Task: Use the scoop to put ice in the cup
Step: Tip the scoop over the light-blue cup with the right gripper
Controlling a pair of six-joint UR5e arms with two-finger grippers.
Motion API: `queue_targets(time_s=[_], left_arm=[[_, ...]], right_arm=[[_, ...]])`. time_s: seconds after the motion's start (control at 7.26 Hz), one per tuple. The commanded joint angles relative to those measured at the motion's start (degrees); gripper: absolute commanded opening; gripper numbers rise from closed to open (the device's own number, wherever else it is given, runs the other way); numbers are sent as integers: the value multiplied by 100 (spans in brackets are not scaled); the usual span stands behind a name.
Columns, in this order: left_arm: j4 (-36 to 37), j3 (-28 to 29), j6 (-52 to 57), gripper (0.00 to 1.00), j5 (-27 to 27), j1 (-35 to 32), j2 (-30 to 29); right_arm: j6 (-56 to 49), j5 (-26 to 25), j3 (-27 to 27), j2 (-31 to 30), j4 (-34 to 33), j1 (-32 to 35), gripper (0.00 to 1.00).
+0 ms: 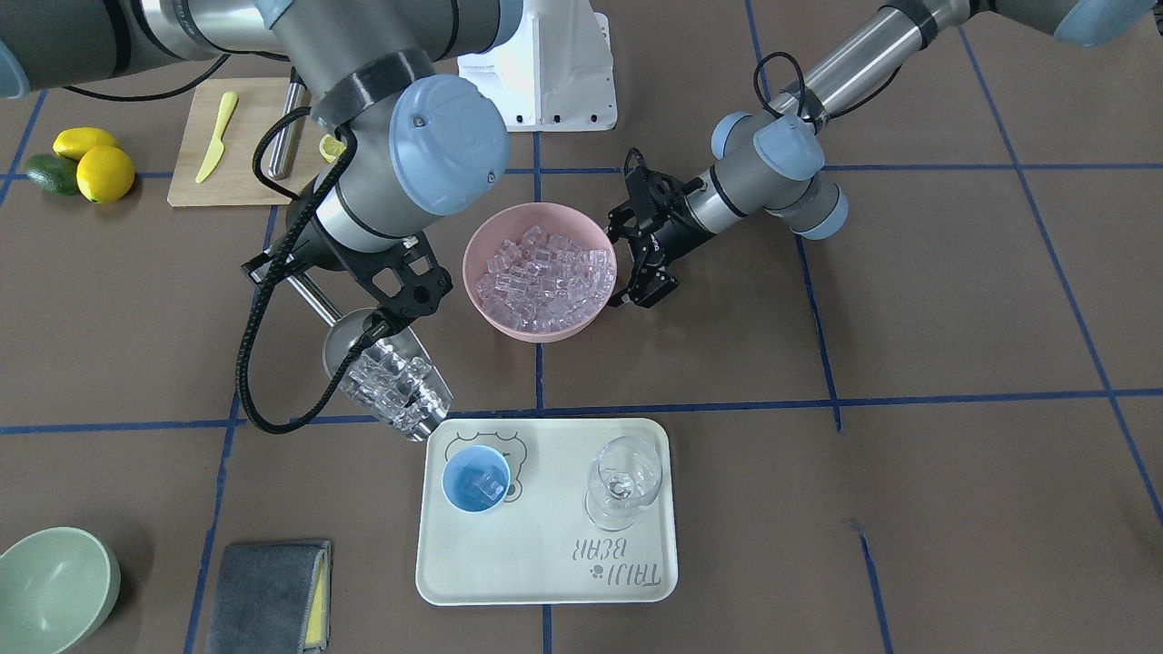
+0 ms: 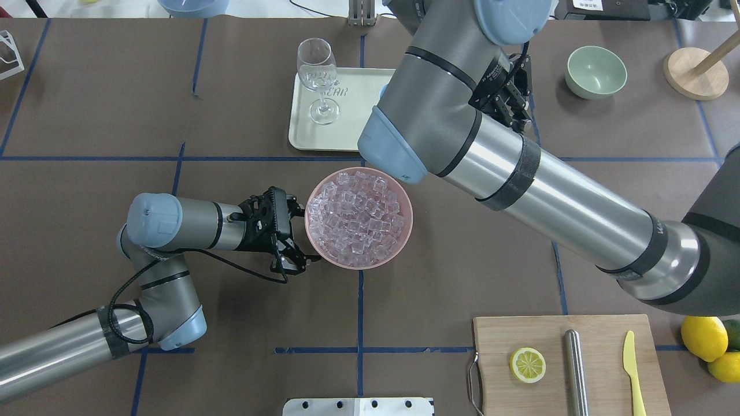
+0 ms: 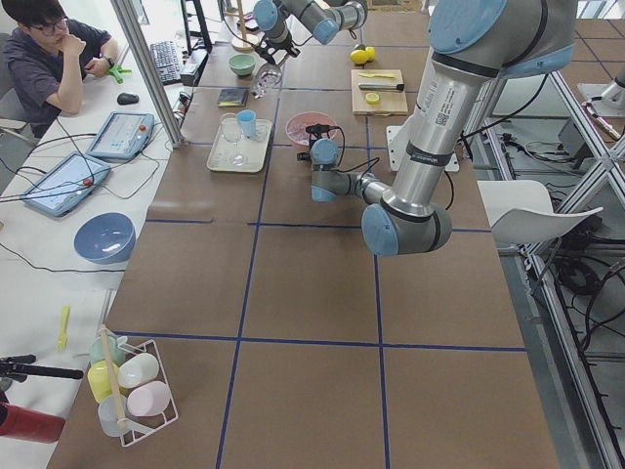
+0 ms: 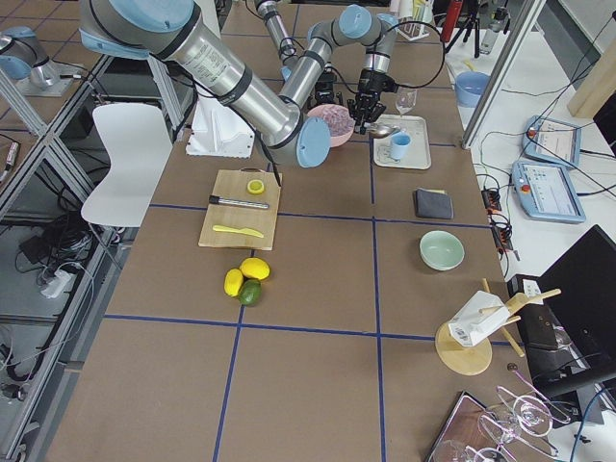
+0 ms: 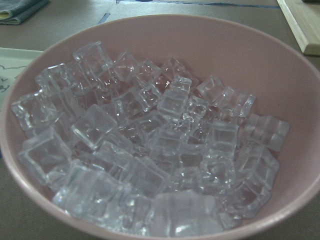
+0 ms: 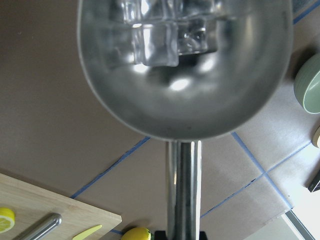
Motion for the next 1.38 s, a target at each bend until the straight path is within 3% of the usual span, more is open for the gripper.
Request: queue_targets(time_s=[0.0,0.28,1.24], left_arm=[[0,0,0,100,0,0,0],[0,0,0,100,0,0,0],[0,0,0,100,0,0,-9]], right_arm=[[-156,-88,-103,120,-172,0,0],[-526,-256,-674,490,-279,0,0],[-781,-265,-790,534,-393,149,0]])
